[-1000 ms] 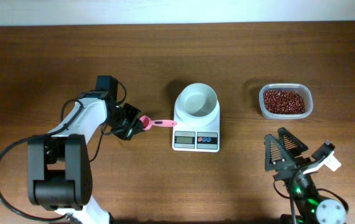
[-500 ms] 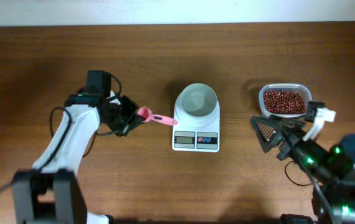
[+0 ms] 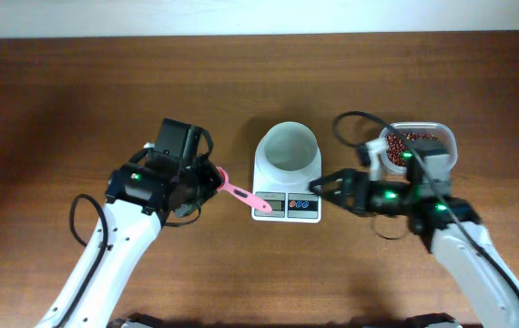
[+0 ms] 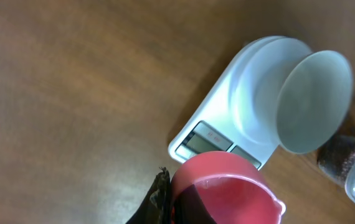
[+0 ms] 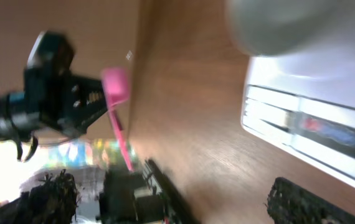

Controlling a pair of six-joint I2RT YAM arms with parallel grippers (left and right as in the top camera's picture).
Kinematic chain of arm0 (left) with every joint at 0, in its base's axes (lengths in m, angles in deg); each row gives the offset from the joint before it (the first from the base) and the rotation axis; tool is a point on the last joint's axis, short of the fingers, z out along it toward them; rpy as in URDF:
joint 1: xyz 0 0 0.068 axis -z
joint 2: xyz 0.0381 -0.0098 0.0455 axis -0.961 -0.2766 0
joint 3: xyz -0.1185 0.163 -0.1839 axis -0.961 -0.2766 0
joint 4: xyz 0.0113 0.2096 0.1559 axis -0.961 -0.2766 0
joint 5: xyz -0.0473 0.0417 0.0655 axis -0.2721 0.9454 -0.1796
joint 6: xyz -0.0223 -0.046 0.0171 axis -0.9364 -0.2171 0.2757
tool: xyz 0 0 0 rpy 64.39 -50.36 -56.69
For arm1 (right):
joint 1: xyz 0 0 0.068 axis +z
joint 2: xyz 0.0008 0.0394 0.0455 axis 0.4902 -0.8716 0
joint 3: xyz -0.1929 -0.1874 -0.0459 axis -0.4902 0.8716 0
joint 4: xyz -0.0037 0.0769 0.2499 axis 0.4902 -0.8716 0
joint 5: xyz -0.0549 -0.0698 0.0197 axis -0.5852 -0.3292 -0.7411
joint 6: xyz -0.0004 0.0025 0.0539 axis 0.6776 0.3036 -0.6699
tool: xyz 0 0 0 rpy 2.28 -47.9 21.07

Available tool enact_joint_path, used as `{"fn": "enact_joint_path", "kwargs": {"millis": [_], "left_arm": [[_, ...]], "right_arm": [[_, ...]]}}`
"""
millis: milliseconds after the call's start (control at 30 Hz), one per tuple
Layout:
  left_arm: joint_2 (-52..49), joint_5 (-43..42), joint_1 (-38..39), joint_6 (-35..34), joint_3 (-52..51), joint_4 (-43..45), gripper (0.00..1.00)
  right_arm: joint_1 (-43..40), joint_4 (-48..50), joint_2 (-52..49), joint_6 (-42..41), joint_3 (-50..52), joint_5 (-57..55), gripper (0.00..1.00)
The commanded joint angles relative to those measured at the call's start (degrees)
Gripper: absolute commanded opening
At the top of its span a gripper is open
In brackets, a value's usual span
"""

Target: Scoop and weigh 50g on scale

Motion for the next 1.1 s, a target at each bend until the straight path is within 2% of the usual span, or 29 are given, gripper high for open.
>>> {"fn": "enact_joint_path", "kwargs": {"millis": [0, 67, 200, 400, 500, 600, 733, 1067], "left_arm": [[0.59, 3.65, 0.72, -15.19, 0.9, -4.42, 0.0], [0.59, 2.95, 0.72, -22.21, 0.9, -6.54, 0.0], [0.59, -1.11, 0.72, -28.5, 0.9, -7.37, 0.0], [0.59, -7.87, 0.72, -28.85, 0.9, -7.39, 0.0], [0.59, -9.2, 0.72, -24.85, 0.9, -7.61, 0.0], [0.59, -12.68, 0.72, -24.39, 0.9, -8.24, 0.0], [0.57, -12.76, 0.74, -24.39, 0.9, -8.24, 0.0], [0.55, -13.94, 2.82, -24.44, 0.9, -8.24, 0.0]], "right_arm": [[9.6, 7.63, -3.04, 1.68, -0.85, 1.77, 0.99], [13.16, 13.14, -3.45, -0.52, -0.85, 1.29, 0.99], [17.88, 15.85, -3.45, -13.29, -0.85, -9.11, 0.99], [22.08, 18.32, -3.45, -20.65, -0.85, -10.97, 1.0], [22.18, 20.41, -3.45, -20.87, -0.85, -11.41, 0.84], [22.18, 21.0, -3.45, -24.11, -0.85, -11.85, 0.82], [22.18, 21.29, -3.45, -28.85, -0.85, -12.7, 0.64], [22.18, 21.42, -3.45, -31.58, -0.85, -13.66, 0.52]]}}
